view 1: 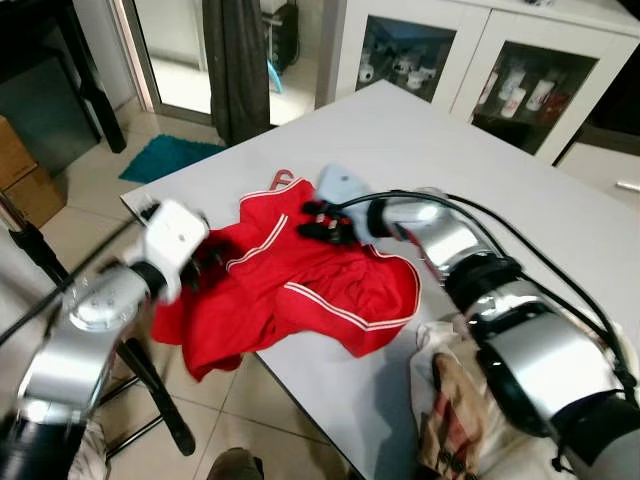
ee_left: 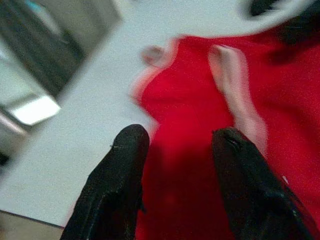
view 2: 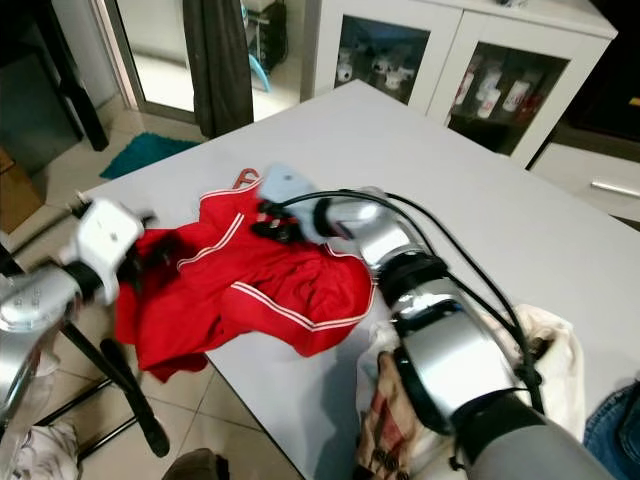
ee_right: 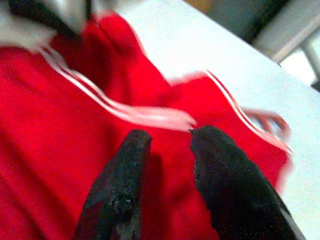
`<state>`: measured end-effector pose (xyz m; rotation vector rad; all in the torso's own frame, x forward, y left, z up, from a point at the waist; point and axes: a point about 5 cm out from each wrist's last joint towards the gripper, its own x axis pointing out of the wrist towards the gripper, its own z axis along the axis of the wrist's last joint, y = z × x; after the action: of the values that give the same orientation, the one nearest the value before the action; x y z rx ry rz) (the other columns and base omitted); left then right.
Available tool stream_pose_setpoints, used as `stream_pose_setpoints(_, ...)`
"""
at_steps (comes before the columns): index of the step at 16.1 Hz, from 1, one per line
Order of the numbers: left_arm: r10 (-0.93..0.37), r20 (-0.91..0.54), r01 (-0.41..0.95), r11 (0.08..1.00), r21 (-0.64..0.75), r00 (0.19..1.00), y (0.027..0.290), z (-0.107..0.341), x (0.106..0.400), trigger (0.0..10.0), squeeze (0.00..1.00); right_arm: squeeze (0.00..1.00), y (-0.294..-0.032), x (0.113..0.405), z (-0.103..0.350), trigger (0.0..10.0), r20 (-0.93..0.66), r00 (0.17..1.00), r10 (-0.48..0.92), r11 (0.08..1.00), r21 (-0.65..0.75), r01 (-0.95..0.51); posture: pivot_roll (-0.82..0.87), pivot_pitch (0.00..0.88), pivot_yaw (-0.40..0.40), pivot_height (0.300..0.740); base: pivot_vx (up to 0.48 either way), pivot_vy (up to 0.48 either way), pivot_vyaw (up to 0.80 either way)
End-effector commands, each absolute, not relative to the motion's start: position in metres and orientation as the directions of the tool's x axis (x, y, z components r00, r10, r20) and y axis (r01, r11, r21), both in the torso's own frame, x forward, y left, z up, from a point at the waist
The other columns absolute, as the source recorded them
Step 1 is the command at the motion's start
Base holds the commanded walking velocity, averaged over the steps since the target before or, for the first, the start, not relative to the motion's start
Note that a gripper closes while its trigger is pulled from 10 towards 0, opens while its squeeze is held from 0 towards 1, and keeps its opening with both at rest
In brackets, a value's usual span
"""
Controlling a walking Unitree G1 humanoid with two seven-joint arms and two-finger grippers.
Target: Hang hanger
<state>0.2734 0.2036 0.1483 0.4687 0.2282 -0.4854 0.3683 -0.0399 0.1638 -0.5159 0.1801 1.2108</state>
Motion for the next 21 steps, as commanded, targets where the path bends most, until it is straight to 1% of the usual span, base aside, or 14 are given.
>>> stream_pose_setpoints(1,-0.438,-0.353,0.548,0.770,0.328,0.827,0.195,0.145,0.268,10.0,0.00,0.00,-0.035,0.367,0.167,10.0,-0.378,0.317,0.870,0.224,-0.269,-0.937,0.18,0.021,-0.079,0.740,0.000,0.000,0.00)
stream_pose_setpoints(2,-0.440,-0.372,0.557,0.768,0.316,0.817,0.194,0.141,0.265,10.0,0.00,0.00,-0.029,0.363,0.163,10.0,-0.373,0.291,0.881,0.203,-0.257,-0.945,0.18,0.020,-0.077,0.740,0.000,0.000,0.00)
stream_pose_setpoints(4,-0.416,-0.363,0.528,0.793,0.304,0.834,0.194,0.144,0.265,10.0,0.00,0.00,-0.007,0.351,0.151,10.0,-0.342,0.227,0.912,0.176,-0.173,-0.969,0.18,0.017,-0.079,0.740,0.000,0.000,0.00)
stream_pose_setpoints(5,-0.424,-0.359,0.531,0.796,0.290,0.831,0.192,0.146,0.264,10.0,0.00,0.00,0.000,0.348,0.144,10.0,-0.355,0.234,0.905,0.187,-0.163,-0.969,0.19,0.015,-0.078,0.740,0.000,0.000,0.00)
stream_pose_setpoints(6,-0.447,-0.368,0.554,0.788,0.269,0.815,0.188,0.148,0.262,10.0,0.00,0.00,0.009,0.342,0.129,10.0,-0.410,0.258,0.875,0.211,-0.158,-0.965,0.19,0.015,-0.078,0.740,0.000,0.000,0.00)
stream_pose_setpoints(7,-0.457,-0.377,0.567,0.780,0.264,0.805,0.186,0.147,0.260,10.0,0.00,0.00,0.010,0.341,0.123,10.0,-0.439,0.284,0.852,0.233,-0.169,-0.958,0.19,0.015,-0.078,0.740,0.000,0.000,0.00)
stream_pose_setpoints(9,-0.493,-0.427,0.621,0.747,0.239,0.758,0.181,0.142,0.253,10.0,0.00,0.00,0.009,0.341,0.108,10.0,-0.513,0.378,0.771,0.315,-0.209,-0.926,0.19,0.014,-0.082,0.740,0.000,0.000,0.00)
stream_pose_setpoints(10,-0.504,-0.446,0.640,0.733,0.231,0.739,0.179,0.140,0.250,10.0,0.00,0.00,0.007,0.342,0.105,10.0,-0.530,0.409,0.743,0.344,-0.222,-0.912,0.19,0.015,-0.083,0.740,0.000,0.000,0.00)
stream_pose_setpoints(11,-0.518,-0.489,0.672,0.708,0.216,0.702,0.178,0.135,0.243,10.0,0.00,0.00,-0.006,0.350,0.103,10.0,-0.554,0.514,0.655,0.441,-0.272,-0.855,0.19,0.016,-0.084,0.740,0.000,0.000,0.00)
stream_pose_setpoints(12,-0.519,-0.499,0.679,0.703,0.213,0.694,0.177,0.134,0.241,10.0,0.00,0.00,-0.012,0.354,0.103,10.0,-0.556,0.548,0.625,0.473,-0.288,-0.832,0.19,0.017,-0.085,0.740,0.000,0.000,0.00)
stream_pose_setpoints(13,-0.522,-0.510,0.688,0.694,0.210,0.683,0.177,0.132,0.239,10.0,0.00,0.00,-0.026,0.360,0.103,10.0,-0.557,0.603,0.570,0.520,-0.324,-0.790,0.19,0.019,-0.084,0.740,0.000,0.000,0.00)
stream_pose_setpoints(15,-0.531,-0.526,0.703,0.683,0.199,0.664,0.176,0.131,0.237,10.0,0.00,0.00,-0.043,0.367,0.103,10.0,-0.555,0.662,0.504,0.571,-0.361,-0.737,0.18,0.020,-0.084,0.740,0.000,0.000,0.00)
stream_pose_setpoints(17,-0.545,-0.562,0.728,0.667,0.159,0.622,0.171,0.122,0.235,10.0,0.00,0.00,-0.055,0.369,0.101,10.0,-0.551,0.697,0.459,0.624,-0.358,-0.694,0.17,0.023,-0.079,0.740,0.000,0.000,0.00)
stream_pose_setpoints(21,-0.587,-0.552,0.718,0.696,0.029,0.592,0.162,0.098,0.243,10.0,0.00,0.00,-0.057,0.370,0.101,10.0,-0.535,0.708,0.461,0.669,-0.314,-0.673,0.17,0.028,-0.073,0.740,0.000,0.000,0.00)
